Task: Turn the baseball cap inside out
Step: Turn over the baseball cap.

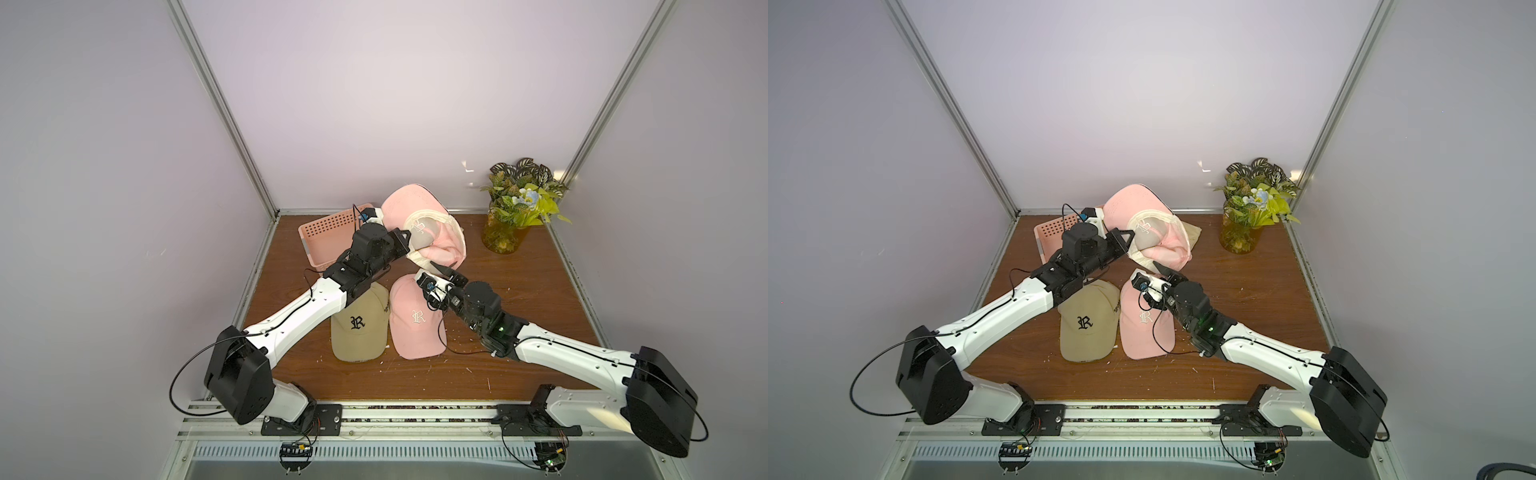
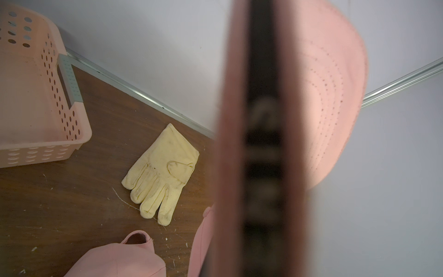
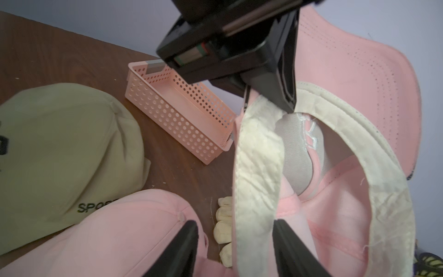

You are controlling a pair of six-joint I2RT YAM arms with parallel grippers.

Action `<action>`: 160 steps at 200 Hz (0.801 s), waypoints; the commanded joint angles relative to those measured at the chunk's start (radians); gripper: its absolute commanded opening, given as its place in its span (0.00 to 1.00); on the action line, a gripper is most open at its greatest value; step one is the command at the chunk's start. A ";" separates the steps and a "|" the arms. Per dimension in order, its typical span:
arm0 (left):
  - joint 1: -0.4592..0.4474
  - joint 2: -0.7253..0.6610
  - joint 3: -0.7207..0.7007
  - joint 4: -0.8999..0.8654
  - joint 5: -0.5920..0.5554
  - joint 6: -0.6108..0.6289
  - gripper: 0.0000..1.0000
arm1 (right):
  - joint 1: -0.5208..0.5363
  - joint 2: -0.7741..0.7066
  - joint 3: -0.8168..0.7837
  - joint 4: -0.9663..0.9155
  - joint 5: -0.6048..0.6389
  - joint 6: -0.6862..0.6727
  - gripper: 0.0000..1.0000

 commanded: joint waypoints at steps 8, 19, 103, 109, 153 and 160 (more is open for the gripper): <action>-0.011 -0.006 0.011 0.040 0.034 -0.024 0.00 | -0.002 0.053 0.071 0.116 0.094 -0.024 0.44; -0.012 -0.006 0.012 0.045 0.043 -0.025 0.00 | -0.008 0.072 0.093 0.090 0.085 -0.007 0.34; -0.011 0.007 0.056 0.095 -0.070 0.370 0.00 | -0.054 0.023 0.183 -0.403 -0.569 0.180 0.00; -0.011 0.008 0.049 0.120 -0.056 0.420 0.00 | -0.057 0.023 0.190 -0.436 -0.610 0.192 0.00; -0.012 0.005 -0.015 0.217 0.022 0.651 0.00 | -0.081 -0.023 0.182 -0.443 -0.662 0.280 0.06; -0.012 0.001 -0.023 0.218 0.023 0.657 0.00 | -0.082 -0.045 0.170 -0.419 -0.628 0.284 0.20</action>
